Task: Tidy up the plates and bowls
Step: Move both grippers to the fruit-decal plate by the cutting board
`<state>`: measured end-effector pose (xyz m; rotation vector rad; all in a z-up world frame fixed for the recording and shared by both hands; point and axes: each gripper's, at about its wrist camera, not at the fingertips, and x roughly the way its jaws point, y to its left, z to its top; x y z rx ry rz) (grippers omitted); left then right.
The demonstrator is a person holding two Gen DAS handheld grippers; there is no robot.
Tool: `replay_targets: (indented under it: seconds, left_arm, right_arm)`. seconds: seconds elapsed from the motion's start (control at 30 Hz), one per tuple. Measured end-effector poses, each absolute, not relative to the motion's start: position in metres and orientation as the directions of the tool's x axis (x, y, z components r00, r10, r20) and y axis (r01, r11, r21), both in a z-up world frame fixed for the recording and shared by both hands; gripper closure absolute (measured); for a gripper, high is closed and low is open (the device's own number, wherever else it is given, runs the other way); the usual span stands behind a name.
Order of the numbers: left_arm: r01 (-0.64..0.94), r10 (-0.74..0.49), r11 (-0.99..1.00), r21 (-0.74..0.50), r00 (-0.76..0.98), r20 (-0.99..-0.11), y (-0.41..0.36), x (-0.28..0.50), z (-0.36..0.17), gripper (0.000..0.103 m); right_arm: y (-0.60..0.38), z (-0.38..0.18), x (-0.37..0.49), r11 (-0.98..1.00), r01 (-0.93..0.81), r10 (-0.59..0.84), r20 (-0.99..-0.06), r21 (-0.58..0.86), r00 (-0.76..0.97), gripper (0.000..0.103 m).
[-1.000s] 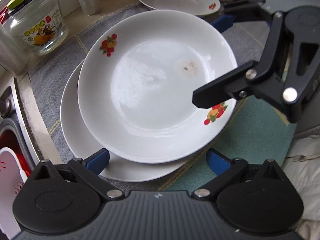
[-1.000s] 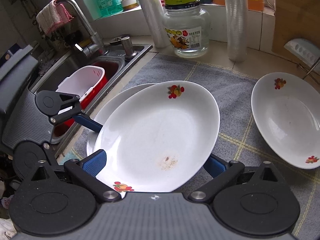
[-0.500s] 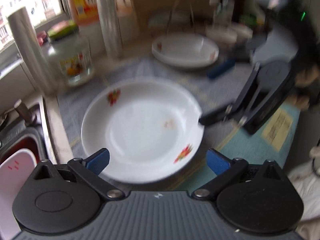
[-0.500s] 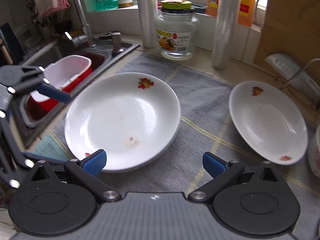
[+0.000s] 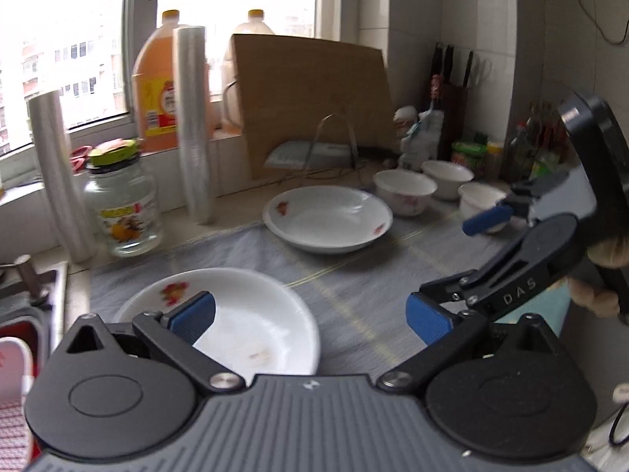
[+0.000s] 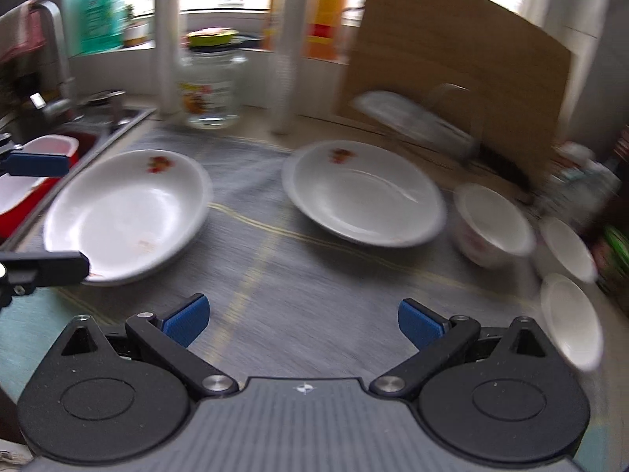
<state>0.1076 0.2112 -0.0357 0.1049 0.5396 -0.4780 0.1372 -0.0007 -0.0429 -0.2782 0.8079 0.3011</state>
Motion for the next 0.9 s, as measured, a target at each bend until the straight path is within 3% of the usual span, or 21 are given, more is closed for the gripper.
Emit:
replay_targets:
  seconds: [0.33,0.9]
  left_arm:
    - [0.369,-0.358,0.925,-0.092,0.765,-0.535,0.143,0.112,-0.045,0.001]
    - [-0.006,0.001,1.0,-0.006,0.8,-0.599,0.047,0.153,-0.066,0.001]
  right_arm:
    - [-0.088,-0.054,0.134,0.963,-0.26,0.131,-0.727,-0.067,0.674,0.0]
    - [-0.158,-0.045,0.239,0.768,-0.641,0.437,-0.743,0.014,0.507,0.0]
